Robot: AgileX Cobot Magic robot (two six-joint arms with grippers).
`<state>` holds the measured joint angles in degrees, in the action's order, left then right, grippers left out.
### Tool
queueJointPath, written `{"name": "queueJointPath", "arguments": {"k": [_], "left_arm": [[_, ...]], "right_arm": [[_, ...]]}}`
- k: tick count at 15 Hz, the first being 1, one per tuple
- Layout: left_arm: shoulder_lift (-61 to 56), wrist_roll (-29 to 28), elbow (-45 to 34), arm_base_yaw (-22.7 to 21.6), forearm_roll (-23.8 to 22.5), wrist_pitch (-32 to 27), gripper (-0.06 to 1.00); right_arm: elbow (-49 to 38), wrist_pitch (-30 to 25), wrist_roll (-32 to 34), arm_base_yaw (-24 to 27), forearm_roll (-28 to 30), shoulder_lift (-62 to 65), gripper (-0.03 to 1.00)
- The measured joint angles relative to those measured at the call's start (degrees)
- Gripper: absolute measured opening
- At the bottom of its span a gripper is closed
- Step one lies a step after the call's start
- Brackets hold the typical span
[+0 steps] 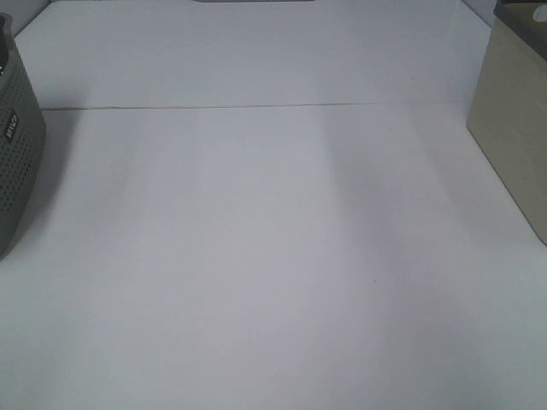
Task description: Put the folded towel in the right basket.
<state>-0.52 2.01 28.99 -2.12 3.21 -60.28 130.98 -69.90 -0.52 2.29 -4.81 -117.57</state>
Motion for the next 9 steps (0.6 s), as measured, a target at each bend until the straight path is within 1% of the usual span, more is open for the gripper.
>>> {"name": "queueJointPath", "arguments": {"k": [2, 4, 5, 6, 8, 9], "left_arm": [[0.0, 0.0, 0.0, 0.0, 0.0, 0.0, 0.99], [0.0, 0.0, 0.0, 0.0, 0.0, 0.0, 0.99], [0.0, 0.0, 0.0, 0.0, 0.0, 0.0, 0.99], [0.0, 0.0, 0.0, 0.0, 0.0, 0.0, 0.99], [0.0, 0.0, 0.0, 0.0, 0.0, 0.0, 0.99], [0.0, 0.0, 0.0, 0.0, 0.0, 0.0, 0.99]], "right_arm": [[-7.8, 0.1, 0.1, -3.0, 0.5, 6.9, 0.97], [-21.5, 0.2, 0.1, -6.2, 1.5, 15.8, 0.97], [-24.9, 0.2, 0.1, -6.8, 1.6, 18.6, 0.97], [-33.7, 1.0, 0.5, -7.8, 1.6, 24.9, 0.97], [-50.4, 5.5, 0.5, -8.7, 1.0, 38.1, 0.97], [-57.8, 6.8, 0.5, -8.8, 1.0, 45.8, 0.97]]}}
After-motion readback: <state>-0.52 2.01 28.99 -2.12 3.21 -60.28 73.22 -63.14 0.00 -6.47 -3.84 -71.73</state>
